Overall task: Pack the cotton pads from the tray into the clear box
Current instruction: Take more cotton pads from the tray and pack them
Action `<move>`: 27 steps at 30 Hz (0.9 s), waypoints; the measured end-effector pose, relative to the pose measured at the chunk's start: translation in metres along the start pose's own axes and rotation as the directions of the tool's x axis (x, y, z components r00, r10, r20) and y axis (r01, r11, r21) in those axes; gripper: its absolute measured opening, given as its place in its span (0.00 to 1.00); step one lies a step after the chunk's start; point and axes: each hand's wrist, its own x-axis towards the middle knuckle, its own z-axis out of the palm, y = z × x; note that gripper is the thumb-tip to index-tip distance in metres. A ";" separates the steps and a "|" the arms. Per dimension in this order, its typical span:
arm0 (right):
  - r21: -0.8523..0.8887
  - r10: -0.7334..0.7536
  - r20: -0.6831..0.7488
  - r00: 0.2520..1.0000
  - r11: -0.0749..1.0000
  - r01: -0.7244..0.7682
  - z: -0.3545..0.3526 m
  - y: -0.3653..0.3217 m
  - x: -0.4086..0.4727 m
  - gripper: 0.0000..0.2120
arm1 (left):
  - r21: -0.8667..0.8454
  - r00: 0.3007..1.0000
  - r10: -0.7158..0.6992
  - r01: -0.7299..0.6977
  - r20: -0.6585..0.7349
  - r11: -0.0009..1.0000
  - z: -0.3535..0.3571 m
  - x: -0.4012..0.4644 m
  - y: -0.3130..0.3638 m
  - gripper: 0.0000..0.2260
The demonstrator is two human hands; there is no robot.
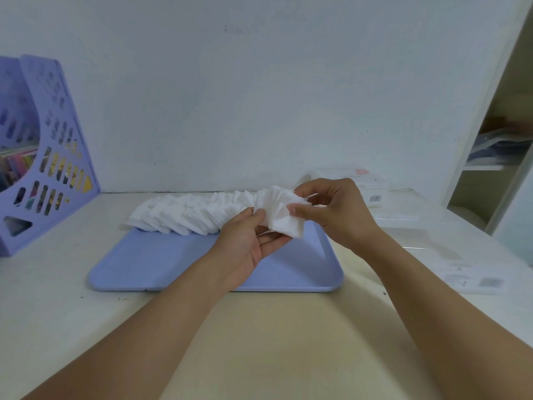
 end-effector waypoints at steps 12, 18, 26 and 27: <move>0.231 0.054 0.189 0.980 0.968 -0.098 -0.009 -0.007 -0.001 0.15 | 0.114 0.998 0.057 -0.059 0.019 0.992 -0.001 0.003 -0.004 0.11; 0.147 0.095 0.142 0.985 0.982 -0.116 -0.012 -0.004 0.000 0.11 | 0.119 0.994 0.057 -0.067 0.092 0.991 0.000 0.000 -0.003 0.11; 0.095 0.086 0.135 0.987 0.991 -0.100 -0.012 -0.003 0.001 0.07 | 0.101 0.999 0.033 -0.036 0.030 0.994 0.003 -0.002 -0.001 0.11; 0.083 0.085 0.143 0.986 0.992 -0.098 -0.012 -0.003 0.000 0.07 | 0.112 1.000 0.025 -0.027 0.016 0.993 0.003 -0.002 0.000 0.12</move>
